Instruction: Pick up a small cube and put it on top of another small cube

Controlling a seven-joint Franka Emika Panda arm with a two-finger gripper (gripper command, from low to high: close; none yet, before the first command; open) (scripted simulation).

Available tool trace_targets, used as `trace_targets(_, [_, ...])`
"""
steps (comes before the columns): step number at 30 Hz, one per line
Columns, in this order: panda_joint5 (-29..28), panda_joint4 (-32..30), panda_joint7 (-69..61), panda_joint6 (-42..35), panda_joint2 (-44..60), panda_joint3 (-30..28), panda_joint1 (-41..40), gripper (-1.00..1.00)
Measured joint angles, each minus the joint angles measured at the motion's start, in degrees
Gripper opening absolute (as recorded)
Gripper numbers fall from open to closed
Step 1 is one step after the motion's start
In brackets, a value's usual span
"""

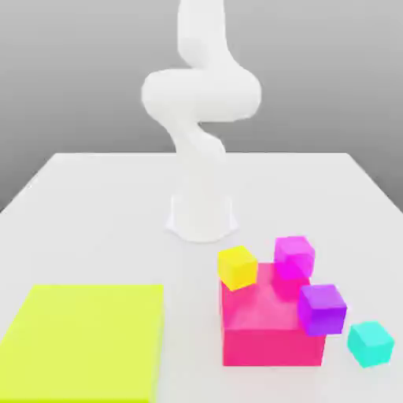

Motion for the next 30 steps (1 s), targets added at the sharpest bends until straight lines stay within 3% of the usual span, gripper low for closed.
trace_targets(10, [6.8, -2.3, -26.6, 6.8, 19.7, -4.3, 15.4, 0.00])
trace_targets(19, [10.7, -4.3, -48.7, 13.0, 36.9, -2.0, 24.1, 0.00])
trace_targets(24, [8.4, -5.7, -57.8, 16.9, 46.0, -0.1, 27.5, 0.00])
trace_targets(30, [0.2, -7.1, -63.9, 22.0, 56.4, 1.0, 30.5, 0.00])
